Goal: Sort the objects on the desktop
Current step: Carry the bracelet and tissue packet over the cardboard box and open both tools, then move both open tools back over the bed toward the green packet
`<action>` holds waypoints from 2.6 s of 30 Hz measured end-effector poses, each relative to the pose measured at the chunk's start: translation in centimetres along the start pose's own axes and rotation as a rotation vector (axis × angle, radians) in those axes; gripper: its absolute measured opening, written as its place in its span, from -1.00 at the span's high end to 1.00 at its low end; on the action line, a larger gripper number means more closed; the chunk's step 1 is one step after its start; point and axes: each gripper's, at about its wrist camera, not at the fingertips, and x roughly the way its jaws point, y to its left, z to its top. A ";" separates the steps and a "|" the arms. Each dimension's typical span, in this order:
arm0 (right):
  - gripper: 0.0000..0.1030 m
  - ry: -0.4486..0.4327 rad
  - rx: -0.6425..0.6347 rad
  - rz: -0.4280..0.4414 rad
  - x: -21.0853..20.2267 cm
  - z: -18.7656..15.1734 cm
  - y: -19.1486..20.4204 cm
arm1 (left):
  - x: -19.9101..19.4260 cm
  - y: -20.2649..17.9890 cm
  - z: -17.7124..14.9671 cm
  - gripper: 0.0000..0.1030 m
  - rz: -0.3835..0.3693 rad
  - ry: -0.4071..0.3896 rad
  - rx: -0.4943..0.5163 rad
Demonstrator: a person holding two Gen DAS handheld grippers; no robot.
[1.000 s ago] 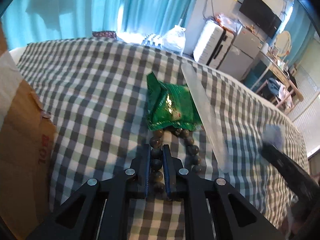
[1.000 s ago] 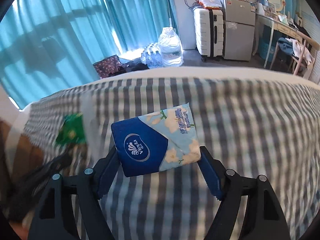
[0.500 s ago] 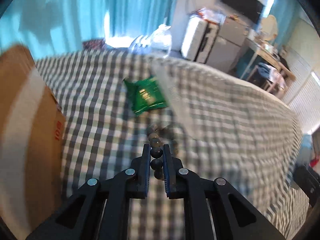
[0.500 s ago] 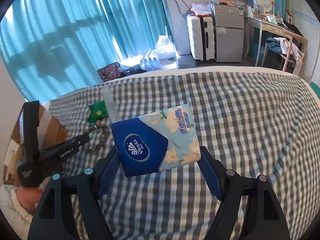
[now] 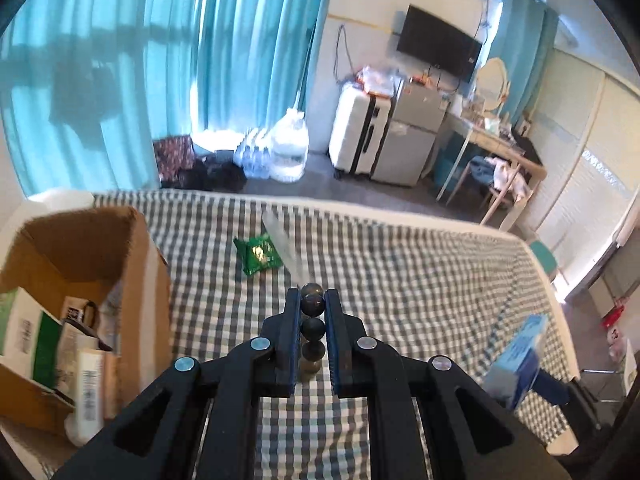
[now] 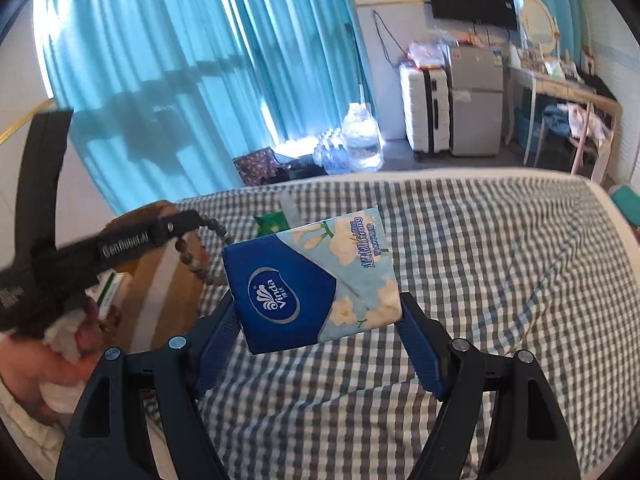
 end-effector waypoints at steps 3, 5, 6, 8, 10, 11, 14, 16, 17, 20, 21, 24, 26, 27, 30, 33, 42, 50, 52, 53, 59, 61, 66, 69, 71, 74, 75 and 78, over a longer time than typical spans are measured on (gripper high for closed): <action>-0.48 -0.027 -0.024 0.015 -1.8 0.2 1.6 | -2.3 0.1 0.7 0.78 -0.006 -0.040 0.003; -0.48 -0.038 -0.042 0.020 -2.6 0.4 2.8 | -3.3 0.4 1.1 0.78 0.003 -0.053 0.002; -0.48 -0.041 -0.048 0.023 -2.9 0.4 3.1 | -4.0 0.8 1.4 0.78 0.003 -0.060 0.000; -0.48 -0.050 -0.062 0.036 -3.6 0.8 4.3 | -4.9 1.3 1.8 0.78 0.009 -0.073 -0.002; -0.48 -0.061 -0.079 0.048 -4.2 1.0 5.4 | -6.2 1.8 2.4 0.78 0.036 -0.111 0.007; -0.48 -0.067 -0.089 0.056 -4.5 1.2 6.2 | -6.8 2.3 2.7 0.78 0.047 -0.133 0.012; -0.48 -0.068 -0.124 0.090 -4.6 1.4 8.5 | -8.6 4.2 4.0 0.78 0.059 -0.166 -0.009; -0.48 -0.069 -0.146 0.116 -4.4 1.5 10.0 | -9.6 5.6 4.8 0.78 0.069 -0.189 -0.016; -0.48 -0.066 -0.156 0.138 -4.2 1.7 11.0 | -10.2 6.4 5.3 0.78 0.077 -0.202 -0.016; -0.48 -0.055 -0.183 0.193 -3.3 1.9 13.8 | -11.7 8.6 6.5 0.78 0.106 -0.226 -0.017; -0.48 -0.049 -0.194 0.205 -3.1 1.8 14.8 | -11.9 9.4 6.8 0.78 0.114 -0.228 -0.022; -0.48 -0.027 -0.230 0.242 -1.7 1.7 17.3 | -12.2 12.2 7.6 0.78 0.150 -0.236 -0.034; -0.48 -0.009 -0.253 0.266 -0.5 1.7 18.8 | -12.0 14.1 7.8 0.78 0.177 -0.233 -0.041; -0.48 -0.001 -0.261 0.275 0.0 1.6 19.2 | -11.8 15.2 7.9 0.78 0.187 -0.226 -0.050; -0.48 0.029 -0.286 0.303 1.9 1.4 20.9 | -10.8 18.1 7.8 0.78 0.202 -0.208 -0.085; -0.48 0.067 -0.309 0.319 4.5 1.2 22.3 | -9.0 20.9 7.4 0.78 0.222 -0.174 -0.115; -0.51 0.171 -0.293 0.322 13.3 2.3 24.6 | -2.4 27.2 5.9 0.78 0.270 -0.035 -0.162; -0.68 0.147 -0.282 0.281 14.4 2.8 24.1 | -0.5 28.0 6.4 -0.45 0.317 -0.037 -0.123; -0.68 0.121 -0.275 0.257 13.5 3.0 23.4 | -0.7 27.6 6.4 -0.47 0.311 -0.040 -0.124; -0.68 0.111 -0.274 0.248 13.0 3.0 23.0 | -0.8 27.4 6.4 -0.51 0.307 -0.035 -0.124; -0.68 0.026 -0.251 0.163 8.4 4.3 19.9 | -3.0 24.6 6.0 -0.76 0.318 -0.034 -0.086; -0.68 -0.001 -0.253 0.124 7.0 4.7 19.3 | -4.4 23.2 5.7 -0.85 0.326 -0.051 -0.081; -0.68 -0.065 -0.259 -0.007 2.8 5.2 16.7 | -6.5 19.4 4.3 -0.96 0.294 -0.056 -0.045; -0.68 -0.103 -0.244 -0.032 -0.2 5.2 14.9 | -7.6 17.0 3.4 -0.97 0.293 -0.052 -0.024; -0.68 -0.128 -0.243 -0.052 -2.2 5.0 13.8 | -8.4 15.2 2.9 -1.00 0.293 -0.059 -0.012; -0.68 -0.160 -0.236 -0.077 -4.8 4.7 12.3 | -9.6 12.1 2.1 -1.00 0.283 -0.078 0.015; -0.68 -0.169 -0.223 -0.079 -5.6 4.6 11.6 | -9.9 11.2 1.9 -1.00 0.278 -0.085 0.024; -0.68 -0.185 -0.195 -0.078 -7.3 4.3 9.9 | -10.4 8.7 1.3 -1.00 0.269 -0.091 0.051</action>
